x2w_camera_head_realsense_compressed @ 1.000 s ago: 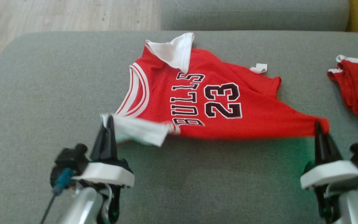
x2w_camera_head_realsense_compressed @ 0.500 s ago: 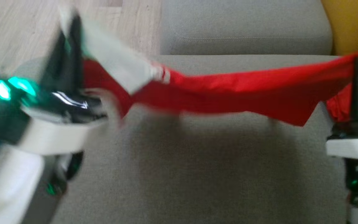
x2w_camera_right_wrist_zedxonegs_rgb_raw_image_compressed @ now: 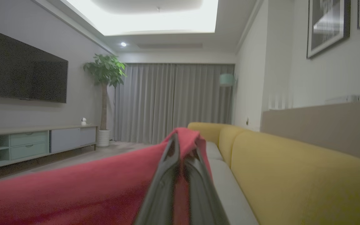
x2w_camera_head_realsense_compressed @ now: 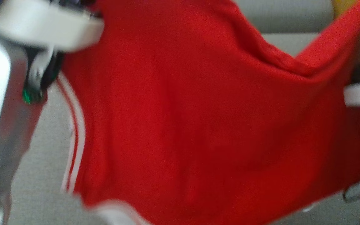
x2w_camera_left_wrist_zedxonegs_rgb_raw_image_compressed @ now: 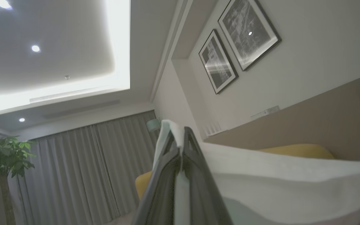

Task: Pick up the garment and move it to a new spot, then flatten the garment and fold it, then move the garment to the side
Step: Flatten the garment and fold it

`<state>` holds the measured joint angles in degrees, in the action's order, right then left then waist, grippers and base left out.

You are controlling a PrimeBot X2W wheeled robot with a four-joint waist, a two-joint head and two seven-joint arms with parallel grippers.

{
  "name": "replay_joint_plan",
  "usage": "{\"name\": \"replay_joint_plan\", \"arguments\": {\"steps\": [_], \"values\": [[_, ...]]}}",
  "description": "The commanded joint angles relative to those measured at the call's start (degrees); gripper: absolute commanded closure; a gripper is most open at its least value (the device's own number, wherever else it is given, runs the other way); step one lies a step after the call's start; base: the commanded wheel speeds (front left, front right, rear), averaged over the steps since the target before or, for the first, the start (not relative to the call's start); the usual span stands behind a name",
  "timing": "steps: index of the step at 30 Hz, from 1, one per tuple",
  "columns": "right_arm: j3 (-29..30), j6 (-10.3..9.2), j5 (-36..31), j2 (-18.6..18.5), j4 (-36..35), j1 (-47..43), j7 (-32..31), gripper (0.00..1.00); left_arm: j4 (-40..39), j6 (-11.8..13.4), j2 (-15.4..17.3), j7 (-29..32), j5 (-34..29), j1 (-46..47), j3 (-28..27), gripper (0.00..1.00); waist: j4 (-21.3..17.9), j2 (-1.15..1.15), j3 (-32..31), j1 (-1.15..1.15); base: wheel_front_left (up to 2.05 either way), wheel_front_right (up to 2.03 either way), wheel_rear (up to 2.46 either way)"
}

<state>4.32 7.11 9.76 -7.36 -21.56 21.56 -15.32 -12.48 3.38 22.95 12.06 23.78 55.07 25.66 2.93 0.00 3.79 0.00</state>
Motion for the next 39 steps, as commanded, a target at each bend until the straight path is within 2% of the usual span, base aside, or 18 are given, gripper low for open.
{"name": "replay_joint_plan", "arguments": {"steps": [1, 5, 9, 13, 17, 24, 30, 34, 39], "values": [[-2.1, 0.37, 0.7, -1.0, 0.5, 5.4, -0.7, 1.00, 1.5, -0.6, 1.4, 0.0, -0.9, 5.1, -1.8, 1.00, -1.0, 0.00, 3.4, 0.00, 0.00, 0.00, 0.00], [-4.7, 0.37, 0.2, -2.6, 10.9, 15.3, -0.5, 1.00, 11.5, -2.9, 0.8, -2.1, -4.1, 12.4, 0.0, 1.00, -2.2, 0.00, 6.9, 0.00, 0.00, 0.00, 0.00], [-6.9, 0.37, -1.9, -3.6, 22.2, 26.1, 2.3, 1.00, 20.3, -4.0, -0.6, -6.2, -7.1, 20.2, 1.0, 1.00, -2.4, 0.00, 8.6, 0.00, 0.00, 0.00, 0.00], [-8.0, 0.37, -4.4, -2.9, 32.3, 35.2, 5.6, 1.00, 26.7, -4.2, -1.9, -10.6, -9.6, 26.3, 1.6, 1.00, -1.9, 0.00, 9.6, 0.00, 0.00, 0.00, 0.00], [-8.8, 0.37, -8.2, -2.9, 40.4, 40.2, 8.7, 1.00, 30.3, -3.4, -4.2, -13.4, -8.0, 27.2, 0.6, 1.00, -0.5, 0.00, 12.2, 0.00, 0.00, 0.00, 0.00], [-6.7, 0.37, -11.0, -1.0, 52.7, 39.9, 13.7, 1.00, 32.1, -1.8, -7.8, -17.0, -2.7, 17.6, -0.5, 1.00, 2.4, 0.00, 19.2, 0.00, 0.00, 0.00, 0.00], [-5.6, 0.37, -11.0, 0.8, 60.8, 36.6, 19.2, 1.00, 31.8, -1.1, -9.5, -21.6, 0.9, 6.4, -0.9, 1.00, 3.0, 0.00, 23.0, 0.00, 0.00, 0.00, 0.00], [-5.4, 0.37, -9.6, 1.8, 62.9, 33.7, 23.1, 1.00, 30.1, -1.0, -9.1, -24.0, 2.6, -0.4, -1.5, 1.00, 2.4, 0.00, 23.0, 0.00, 0.00, 0.00, 0.00], [-7.4, 0.37, -7.0, 2.8, 61.8, 28.9, 26.1, 1.00, 24.9, -0.3, -7.3, -25.6, 4.5, -9.9, -3.2, 1.00, 1.4, 0.00, 20.8, 0.00, 0.00, 0.00, 0.00]]}}
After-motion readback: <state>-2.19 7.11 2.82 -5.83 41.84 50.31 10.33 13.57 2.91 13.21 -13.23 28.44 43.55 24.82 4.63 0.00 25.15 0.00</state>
